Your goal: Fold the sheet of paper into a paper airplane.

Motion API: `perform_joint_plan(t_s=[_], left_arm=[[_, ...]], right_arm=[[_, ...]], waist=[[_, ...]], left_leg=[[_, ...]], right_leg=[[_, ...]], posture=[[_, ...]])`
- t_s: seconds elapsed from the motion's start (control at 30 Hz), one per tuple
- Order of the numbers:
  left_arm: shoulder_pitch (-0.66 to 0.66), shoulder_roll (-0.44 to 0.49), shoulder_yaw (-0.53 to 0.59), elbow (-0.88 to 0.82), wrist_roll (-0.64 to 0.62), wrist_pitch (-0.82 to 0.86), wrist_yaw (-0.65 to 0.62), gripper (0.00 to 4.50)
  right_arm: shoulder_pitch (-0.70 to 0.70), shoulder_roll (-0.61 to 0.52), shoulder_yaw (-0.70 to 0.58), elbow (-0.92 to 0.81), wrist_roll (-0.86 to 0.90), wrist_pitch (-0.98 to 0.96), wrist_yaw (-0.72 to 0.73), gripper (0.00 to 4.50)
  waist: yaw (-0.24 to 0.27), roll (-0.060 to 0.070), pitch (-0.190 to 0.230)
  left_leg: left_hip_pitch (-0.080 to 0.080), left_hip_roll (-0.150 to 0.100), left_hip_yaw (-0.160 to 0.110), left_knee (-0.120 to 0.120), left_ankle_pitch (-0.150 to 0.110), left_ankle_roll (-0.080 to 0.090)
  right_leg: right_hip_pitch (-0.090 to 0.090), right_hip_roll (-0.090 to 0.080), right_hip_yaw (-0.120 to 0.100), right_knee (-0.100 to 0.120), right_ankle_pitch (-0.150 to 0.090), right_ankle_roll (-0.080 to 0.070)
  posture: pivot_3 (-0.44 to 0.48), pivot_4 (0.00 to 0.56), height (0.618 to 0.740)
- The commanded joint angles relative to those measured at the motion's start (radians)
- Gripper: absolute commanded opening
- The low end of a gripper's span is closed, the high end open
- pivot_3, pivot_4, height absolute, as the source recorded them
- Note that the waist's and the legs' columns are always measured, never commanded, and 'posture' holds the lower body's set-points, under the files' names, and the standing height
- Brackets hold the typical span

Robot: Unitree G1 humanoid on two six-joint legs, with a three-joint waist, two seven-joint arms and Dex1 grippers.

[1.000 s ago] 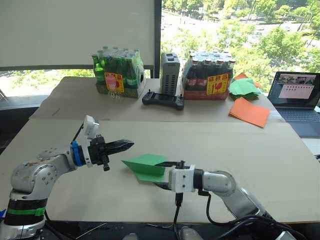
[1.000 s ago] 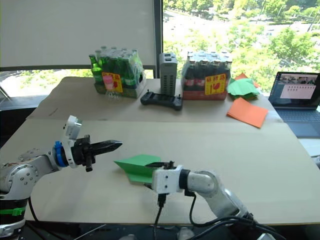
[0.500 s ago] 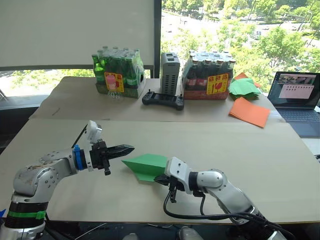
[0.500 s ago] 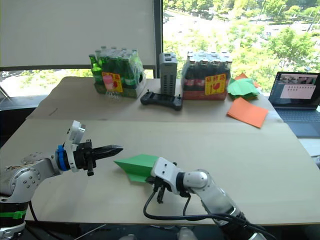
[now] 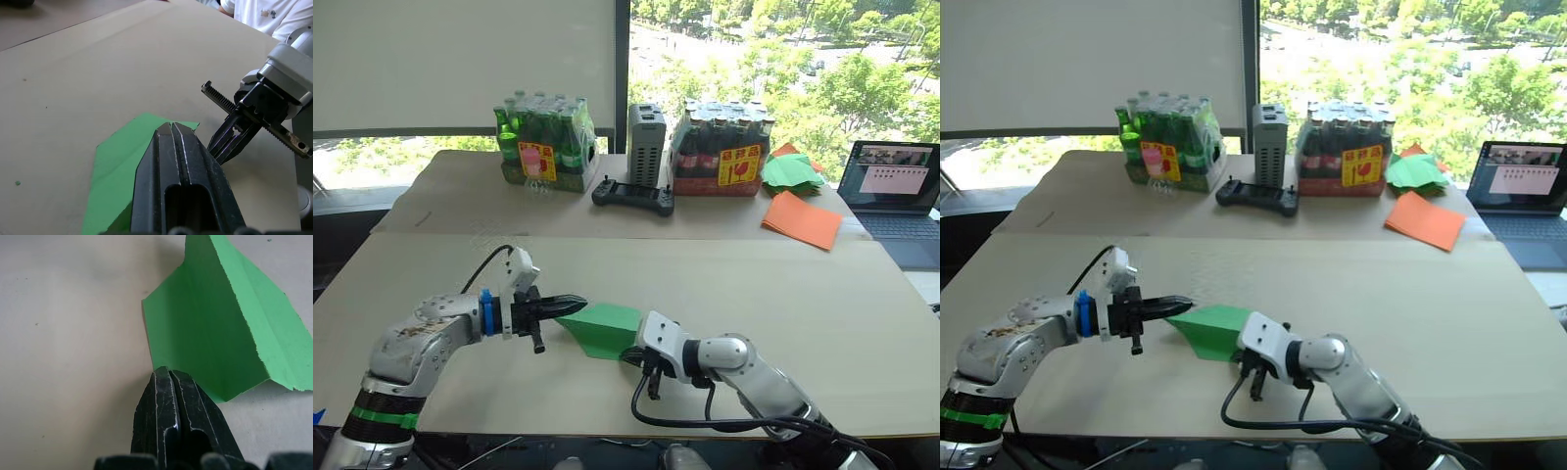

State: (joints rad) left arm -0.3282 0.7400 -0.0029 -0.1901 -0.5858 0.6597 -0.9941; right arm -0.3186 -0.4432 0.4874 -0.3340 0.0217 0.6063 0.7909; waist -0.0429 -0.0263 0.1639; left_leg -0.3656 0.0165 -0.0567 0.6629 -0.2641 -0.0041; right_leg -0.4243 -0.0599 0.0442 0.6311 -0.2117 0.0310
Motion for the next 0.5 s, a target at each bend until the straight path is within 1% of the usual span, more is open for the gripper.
perform_joint_plan(t_s=[0.03, 0.17, 0.3, 0.4, 0.5], left_arm=[[-0.054, -0.007, -0.033, 0.037, 0.068, -0.054, 0.001, 0.0], [-0.102, -0.019, -0.072, 0.081, 0.118, -0.082, -0.013, 0.0], [-0.12, -0.013, -0.105, 0.107, 0.161, -0.109, -0.038, 0.0], [-0.135, 0.004, -0.145, 0.134, 0.224, -0.162, -0.066, 0.0], [-0.151, 0.002, -0.16, 0.15, 0.248, -0.195, -0.097, 0.0]], right_arm=[[0.01, -0.007, 0.017, 0.005, -0.006, 0.037, -0.002, 0.04], [0.014, -0.011, 0.022, -0.004, -0.008, 0.044, -0.006, 0.04], [0.012, -0.008, 0.026, -0.009, -0.009, 0.047, -0.013, 0.04], [0.008, -0.005, 0.027, -0.013, -0.008, 0.053, -0.018, 0.04], [0.007, -0.001, 0.029, -0.012, -0.01, 0.055, -0.025, 0.04]], waist=[[0.0, 0.0, 0.0], [0.0, 0.0, 0.0], [-0.002, 0.0, 0.0], [-0.001, 0.0, 0.0], [-0.001, 0.0, 0.0]], left_leg=[[0.0, 0.0, 0.0, 0.0, 0.0, 0.0], [0.0, 0.0, 0.0, 0.0, 0.0, 0.0], [0.0, 0.0, 0.0, 0.0, 0.0, 0.0], [0.0, 0.0, 0.0, 0.0, 0.0, 0.0], [0.0, 0.0, 0.0, 0.0, 0.0, 0.0]], right_leg=[[0.0, 0.0, 0.0, 0.0, 0.0, 0.0], [0.0, 0.0, 0.0, 0.0, 0.0, 0.0], [0.0, 0.0, 0.0, 0.0, 0.0, 0.0], [0.0, 0.0, 0.0, 0.0, 0.0, 0.0], [0.0, 0.0, 0.0, 0.0, 0.0, 0.0]], posture=[[0.0, 0.15, 0.74], [0.0, 0.15, 0.74], [0.0, 0.15, 0.74], [0.0, 0.15, 0.74], [0.0, 0.15, 0.74]])
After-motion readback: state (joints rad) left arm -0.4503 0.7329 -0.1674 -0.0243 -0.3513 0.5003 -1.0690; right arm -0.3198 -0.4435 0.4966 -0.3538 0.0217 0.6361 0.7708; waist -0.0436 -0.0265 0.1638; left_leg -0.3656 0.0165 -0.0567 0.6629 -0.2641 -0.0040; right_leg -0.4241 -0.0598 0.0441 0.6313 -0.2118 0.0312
